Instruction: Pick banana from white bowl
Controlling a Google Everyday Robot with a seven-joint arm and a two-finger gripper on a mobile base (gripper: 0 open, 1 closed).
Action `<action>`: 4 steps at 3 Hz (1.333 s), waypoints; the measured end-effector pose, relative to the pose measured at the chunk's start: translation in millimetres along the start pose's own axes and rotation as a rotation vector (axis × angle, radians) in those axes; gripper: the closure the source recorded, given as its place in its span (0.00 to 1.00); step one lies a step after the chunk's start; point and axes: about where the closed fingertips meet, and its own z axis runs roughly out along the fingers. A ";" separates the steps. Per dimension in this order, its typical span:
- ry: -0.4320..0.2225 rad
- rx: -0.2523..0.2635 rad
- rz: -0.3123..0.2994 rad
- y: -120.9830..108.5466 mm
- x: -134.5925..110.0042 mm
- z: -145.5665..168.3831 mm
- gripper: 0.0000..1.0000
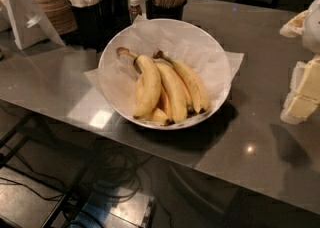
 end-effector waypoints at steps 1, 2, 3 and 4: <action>0.000 0.000 0.000 0.0 -0.1 0.0 0.00; -0.015 -0.001 -0.034 1.4 -16.9 -2.4 0.00; -0.071 -0.029 -0.105 -2.0 -56.1 -5.0 0.00; -0.148 -0.052 -0.179 -10.0 -97.3 -12.6 0.00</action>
Offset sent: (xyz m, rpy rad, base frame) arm 0.0031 0.0349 0.0062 0.0082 0.0078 0.0833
